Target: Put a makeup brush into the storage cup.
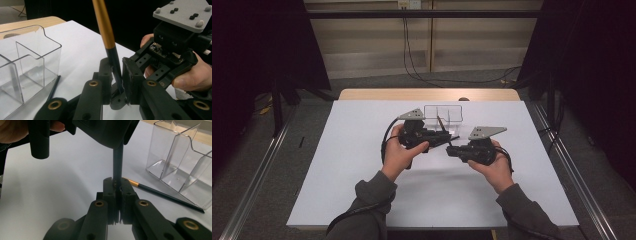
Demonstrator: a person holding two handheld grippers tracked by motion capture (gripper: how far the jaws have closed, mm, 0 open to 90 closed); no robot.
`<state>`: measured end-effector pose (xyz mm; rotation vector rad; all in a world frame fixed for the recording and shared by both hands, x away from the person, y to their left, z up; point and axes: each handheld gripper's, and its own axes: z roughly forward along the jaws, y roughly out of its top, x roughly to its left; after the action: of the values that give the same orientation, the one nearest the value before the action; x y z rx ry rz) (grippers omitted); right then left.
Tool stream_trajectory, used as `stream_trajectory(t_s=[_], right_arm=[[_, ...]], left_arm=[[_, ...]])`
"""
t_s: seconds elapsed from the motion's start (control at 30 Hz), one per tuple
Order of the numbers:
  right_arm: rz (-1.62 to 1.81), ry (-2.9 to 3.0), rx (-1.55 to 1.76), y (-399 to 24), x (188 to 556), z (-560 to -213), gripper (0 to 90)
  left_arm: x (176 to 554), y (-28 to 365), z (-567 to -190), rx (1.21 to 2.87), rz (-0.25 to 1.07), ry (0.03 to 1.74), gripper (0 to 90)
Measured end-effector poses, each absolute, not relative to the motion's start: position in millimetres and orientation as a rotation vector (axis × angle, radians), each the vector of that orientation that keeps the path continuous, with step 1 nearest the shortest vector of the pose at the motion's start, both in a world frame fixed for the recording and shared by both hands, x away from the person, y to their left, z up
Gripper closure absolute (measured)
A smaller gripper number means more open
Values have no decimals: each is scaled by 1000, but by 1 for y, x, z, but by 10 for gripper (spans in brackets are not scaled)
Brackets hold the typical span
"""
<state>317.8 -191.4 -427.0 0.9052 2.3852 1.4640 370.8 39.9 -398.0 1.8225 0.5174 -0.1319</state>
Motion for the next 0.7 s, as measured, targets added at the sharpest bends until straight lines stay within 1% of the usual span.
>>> stream_trajectory(t_s=[0.2, 0.5, 0.7], right_arm=[[1470, 2384, 924, -189, 318, -428, 856], [1495, 2379, 951, -186, 318, -429, 850], [1494, 2386, 955, -184, 318, -430, 828]], left_arm=[[369, 37, -398, 1809, -147, 520, 827], [368, 33, -398, 1784, -148, 524, 831], [368, 33, -398, 1807, -142, 540, 833]])
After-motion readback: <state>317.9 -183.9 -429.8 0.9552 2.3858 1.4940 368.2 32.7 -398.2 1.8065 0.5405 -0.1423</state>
